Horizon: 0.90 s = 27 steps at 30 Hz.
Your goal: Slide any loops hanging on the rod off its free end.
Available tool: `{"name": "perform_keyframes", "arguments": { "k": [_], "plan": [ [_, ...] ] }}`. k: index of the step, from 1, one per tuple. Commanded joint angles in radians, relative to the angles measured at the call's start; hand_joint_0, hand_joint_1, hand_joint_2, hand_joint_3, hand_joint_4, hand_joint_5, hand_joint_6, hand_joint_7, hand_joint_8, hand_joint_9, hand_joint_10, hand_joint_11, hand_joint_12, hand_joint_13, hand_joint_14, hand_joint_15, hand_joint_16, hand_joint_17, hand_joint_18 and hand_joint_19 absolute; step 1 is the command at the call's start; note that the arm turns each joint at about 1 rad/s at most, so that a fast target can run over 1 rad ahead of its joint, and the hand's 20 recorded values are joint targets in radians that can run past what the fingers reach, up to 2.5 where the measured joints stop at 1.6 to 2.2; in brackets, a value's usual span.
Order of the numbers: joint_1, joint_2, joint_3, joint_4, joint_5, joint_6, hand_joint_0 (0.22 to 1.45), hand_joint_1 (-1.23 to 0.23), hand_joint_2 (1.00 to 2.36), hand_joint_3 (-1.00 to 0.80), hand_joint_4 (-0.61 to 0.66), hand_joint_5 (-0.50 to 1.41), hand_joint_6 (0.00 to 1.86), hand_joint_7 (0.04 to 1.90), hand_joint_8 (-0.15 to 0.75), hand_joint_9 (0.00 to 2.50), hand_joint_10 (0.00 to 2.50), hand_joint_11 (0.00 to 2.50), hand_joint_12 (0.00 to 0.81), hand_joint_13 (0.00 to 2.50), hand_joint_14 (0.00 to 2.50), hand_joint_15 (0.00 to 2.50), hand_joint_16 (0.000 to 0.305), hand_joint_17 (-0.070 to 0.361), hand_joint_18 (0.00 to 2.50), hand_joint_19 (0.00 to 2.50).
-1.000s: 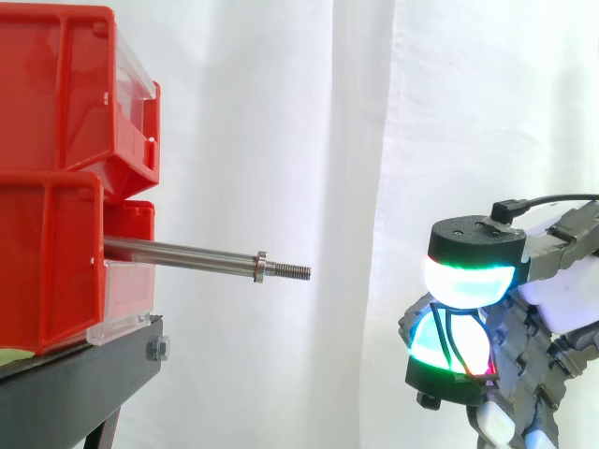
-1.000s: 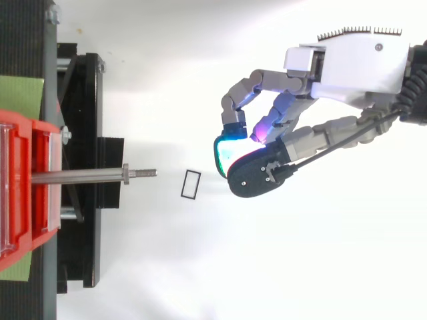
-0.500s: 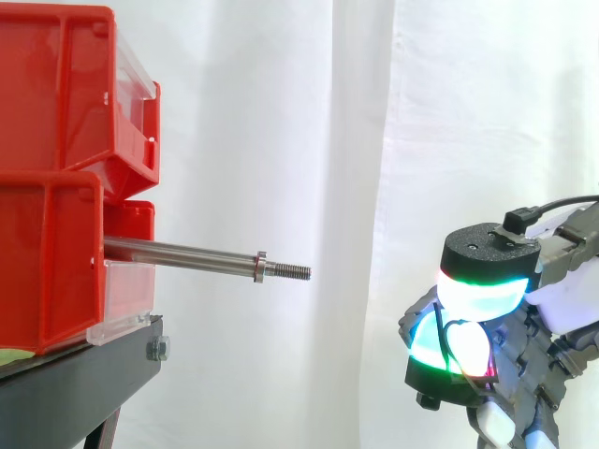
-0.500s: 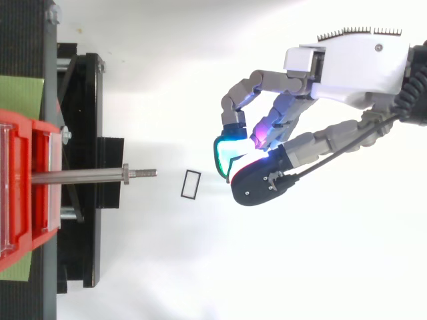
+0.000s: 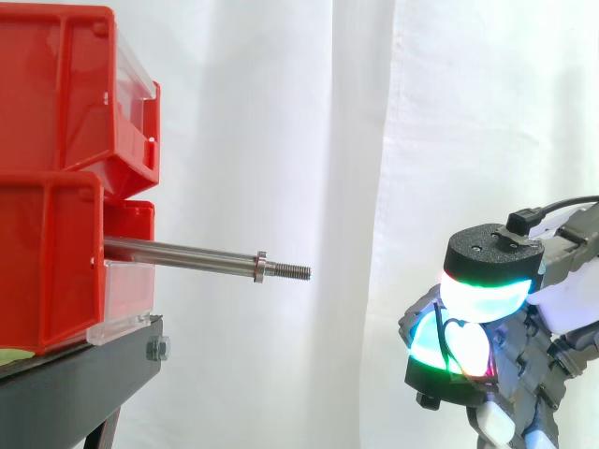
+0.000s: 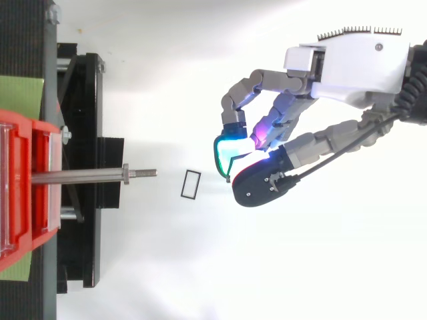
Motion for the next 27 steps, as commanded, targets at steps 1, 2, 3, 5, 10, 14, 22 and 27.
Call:
{"name": "perform_keyframes", "arguments": {
  "k": [1,2,3,5,10,14,22,27],
  "plan": [
    [0.001,0.000,0.000,0.000,0.000,0.000,0.60,-0.81,1.01,-0.28,0.11,-0.17,0.85,1.10,0.285,0.96,0.01,0.35,0.299,0.85,0.01,0.19,0.044,0.099,0.82,0.39],
    [0.001,0.000,0.000,0.000,0.000,0.000,0.60,-0.82,1.01,-0.28,0.12,-0.17,0.85,1.10,0.284,0.96,0.01,0.35,0.299,0.85,0.01,0.19,0.044,0.098,0.82,0.39],
    [0.001,0.000,0.000,0.000,0.000,0.002,0.60,-0.82,1.01,-0.29,0.12,-0.17,0.85,1.09,0.285,0.96,0.01,0.35,0.299,0.84,0.01,0.19,0.044,0.099,0.82,0.40],
    [0.000,0.000,0.000,0.000,0.000,0.003,0.61,-0.82,1.01,-0.31,0.13,-0.17,0.85,1.09,0.282,0.95,0.01,0.35,0.300,0.84,0.01,0.19,0.044,0.099,0.82,0.39],
    [0.001,0.000,0.000,0.000,0.000,0.003,0.60,-0.81,1.01,-0.37,0.14,-0.17,0.85,1.08,0.284,0.96,0.01,0.35,0.300,0.84,0.01,0.19,0.044,0.099,0.82,0.39],
    [0.000,0.000,0.000,0.000,0.000,0.003,0.60,-0.78,1.01,-0.40,0.14,-0.17,0.84,1.08,0.284,0.96,0.01,0.34,0.301,0.84,0.01,0.19,0.044,0.098,0.82,0.40],
    [0.000,0.000,0.000,0.000,0.000,0.005,0.55,-0.68,1.00,-0.50,0.15,-0.17,0.84,1.06,0.292,0.98,0.01,0.35,0.305,0.86,0.01,0.19,0.045,0.102,0.84,0.39],
    [0.001,0.000,0.000,0.000,0.000,0.003,0.54,-0.66,1.00,-0.50,0.15,-0.16,0.84,1.07,0.298,0.99,0.01,0.35,0.313,0.86,0.01,0.19,0.046,0.103,0.84,0.39]
  ]
}}
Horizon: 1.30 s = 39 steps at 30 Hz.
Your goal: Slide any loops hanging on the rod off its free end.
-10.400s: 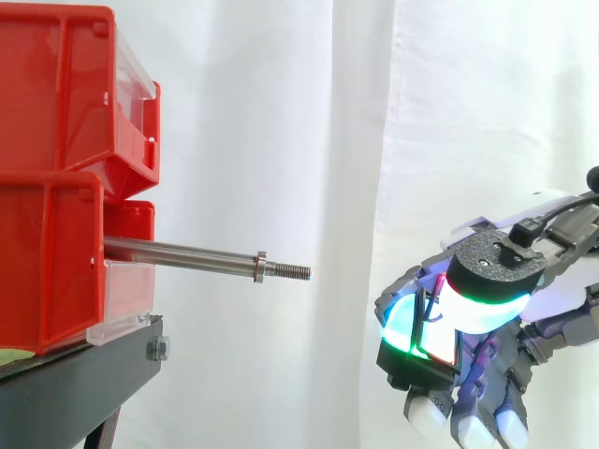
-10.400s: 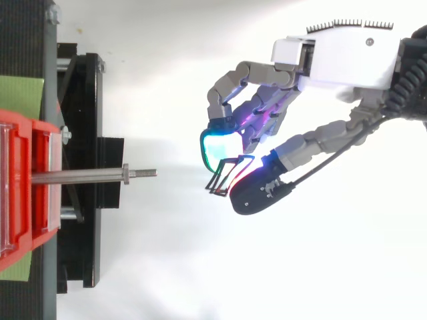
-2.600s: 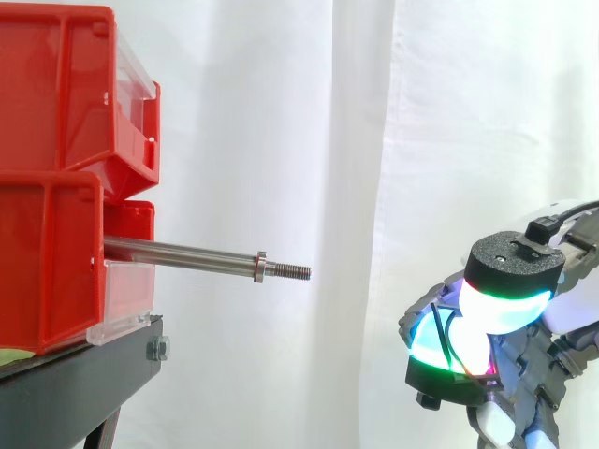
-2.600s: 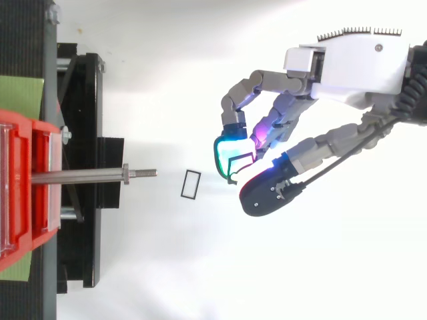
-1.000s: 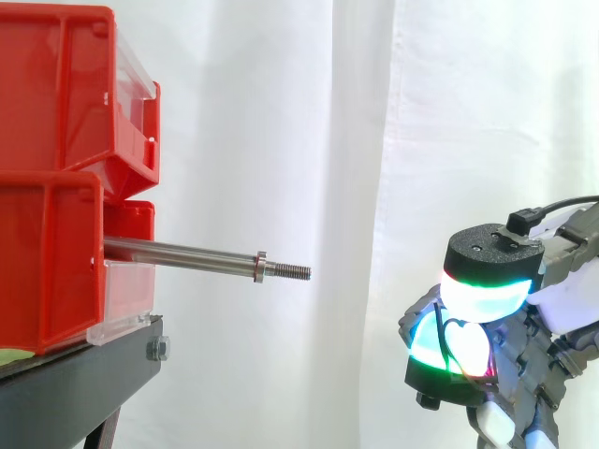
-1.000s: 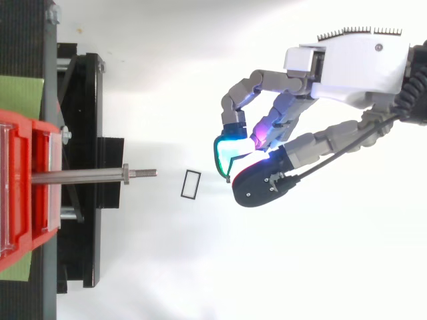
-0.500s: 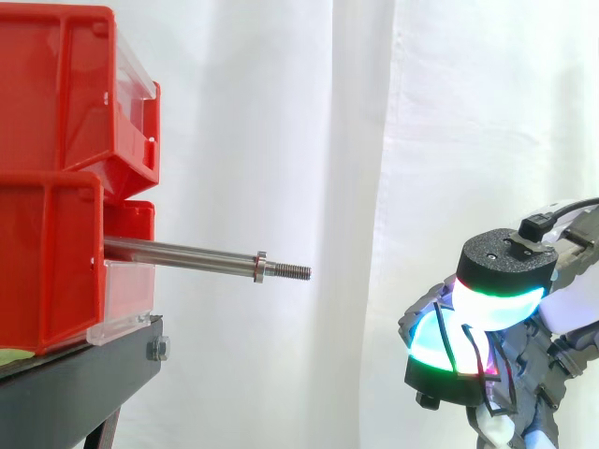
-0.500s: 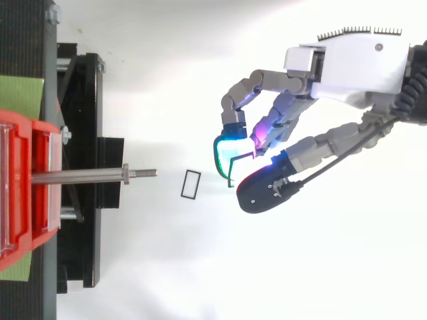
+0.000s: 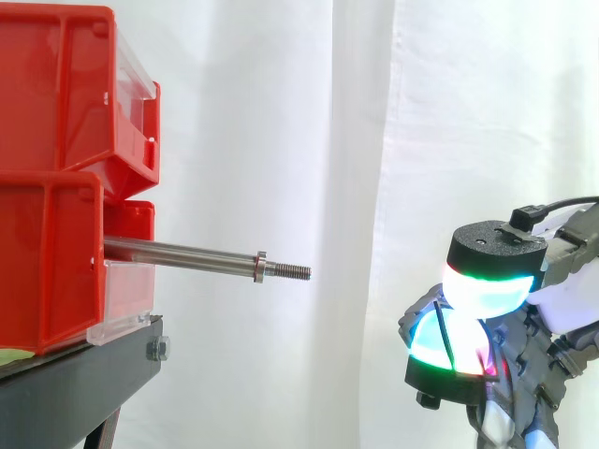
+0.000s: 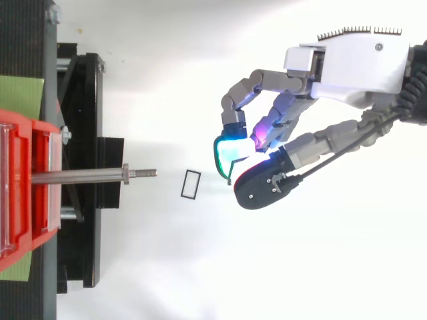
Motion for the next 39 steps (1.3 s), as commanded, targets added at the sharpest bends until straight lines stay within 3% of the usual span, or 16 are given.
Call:
{"name": "perform_keyframes", "arguments": {
  "k": [1,14,20,26,29,39],
  "plan": [
    [-0.001,0.000,0.000,0.000,0.000,-0.001,0.54,-0.66,1.00,-0.50,0.16,-0.16,0.84,1.08,0.298,0.99,0.01,0.35,0.313,0.86,0.01,0.19,0.046,0.103,0.84,0.39],
    [0.001,0.000,0.000,0.000,0.000,-0.001,0.60,-0.64,1.01,-0.39,0.13,-0.15,0.84,1.12,0.289,0.99,0.01,0.36,0.302,0.86,0.01,0.19,0.044,0.098,0.83,0.39],
    [0.001,0.000,0.000,0.000,0.000,-0.001,0.55,-0.55,1.00,-0.50,0.15,-0.15,0.83,1.09,0.295,0.99,0.01,0.35,0.307,0.86,0.01,0.19,0.045,0.101,0.84,0.40],
    [0.001,0.000,0.000,0.000,0.000,-0.001,0.53,-0.48,1.00,-0.50,0.15,-0.15,0.82,1.07,0.300,1.00,0.01,0.35,0.313,0.86,0.01,0.19,0.046,0.104,0.84,0.40],
    [-0.001,0.000,0.000,0.000,0.000,-0.001,0.59,-0.54,1.01,-0.41,0.14,-0.15,0.82,1.11,0.292,1.00,0.01,0.35,0.303,0.86,0.01,0.19,0.044,0.099,0.82,0.40],
    [0.001,0.000,0.000,0.000,0.000,-0.001,0.57,-0.66,1.02,-0.21,0.12,-0.15,0.84,1.16,0.300,0.99,0.01,0.36,0.304,0.86,0.01,0.19,0.044,0.099,0.82,0.40]
  ]
}}
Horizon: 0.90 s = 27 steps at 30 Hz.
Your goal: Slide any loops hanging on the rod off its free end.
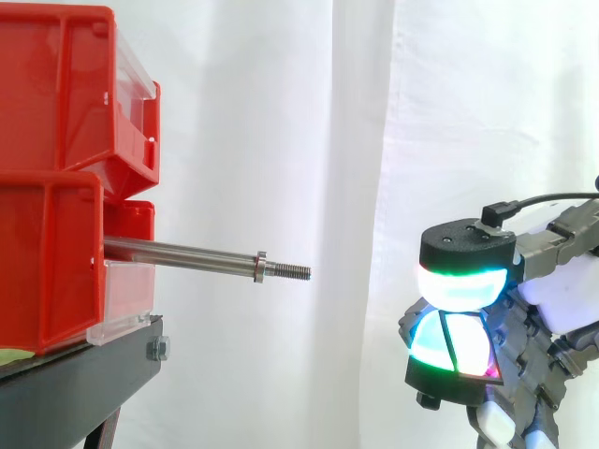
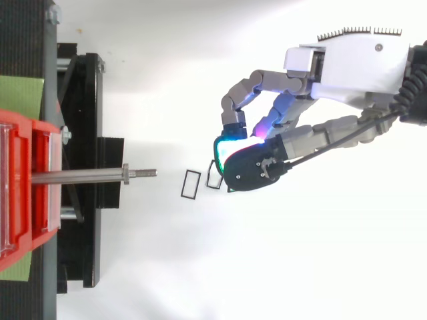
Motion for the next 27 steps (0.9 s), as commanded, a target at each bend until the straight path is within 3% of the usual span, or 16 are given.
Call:
{"name": "perform_keyframes", "arguments": {
  "k": [1,27],
  "plan": [
    [0.000,0.000,0.000,0.000,0.000,0.000,0.57,-0.66,1.02,-0.21,0.12,-0.15,0.84,1.15,0.299,0.99,0.01,0.36,0.304,0.86,0.01,0.19,0.044,0.100,0.82,0.39],
    [0.000,0.000,-0.015,0.008,-0.002,0.002,0.61,-0.78,1.02,-0.14,0.03,-0.17,0.88,1.09,0.297,0.97,0.01,0.38,0.305,0.86,0.01,0.18,0.045,0.102,0.84,0.36]
  ]
}}
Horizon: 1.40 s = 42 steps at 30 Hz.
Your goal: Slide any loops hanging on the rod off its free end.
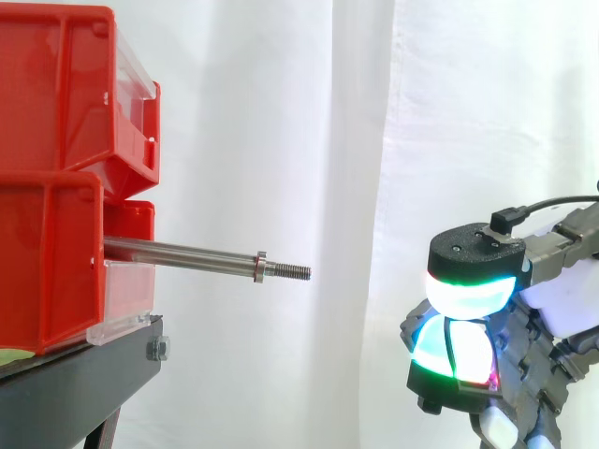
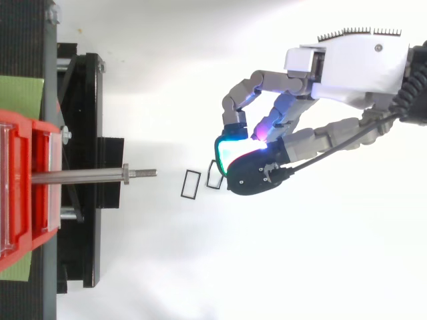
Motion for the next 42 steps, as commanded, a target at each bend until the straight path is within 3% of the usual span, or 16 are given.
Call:
{"name": "perform_keyframes", "arguments": {
  "k": [1,23,42],
  "plan": [
    [0.001,0.000,-0.009,0.008,0.000,0.001,0.61,-0.78,1.02,-0.14,0.03,-0.17,0.88,1.09,0.296,0.98,0.01,0.38,0.304,0.86,0.01,0.18,0.045,0.101,0.84,0.36],
    [0.001,0.000,-0.009,0.084,-0.005,-0.031,0.63,-0.75,1.02,-0.12,-0.02,-0.19,0.91,1.09,0.291,0.96,0.01,0.40,0.289,0.87,0.01,0.18,0.043,0.096,0.84,0.36],
    [0.001,0.000,-0.009,0.208,-0.003,-0.034,0.63,-0.73,1.02,-0.12,-0.02,-0.19,0.92,1.09,0.292,0.95,0.01,0.40,0.293,0.87,0.01,0.19,0.043,0.096,0.84,0.36]
  ]
}}
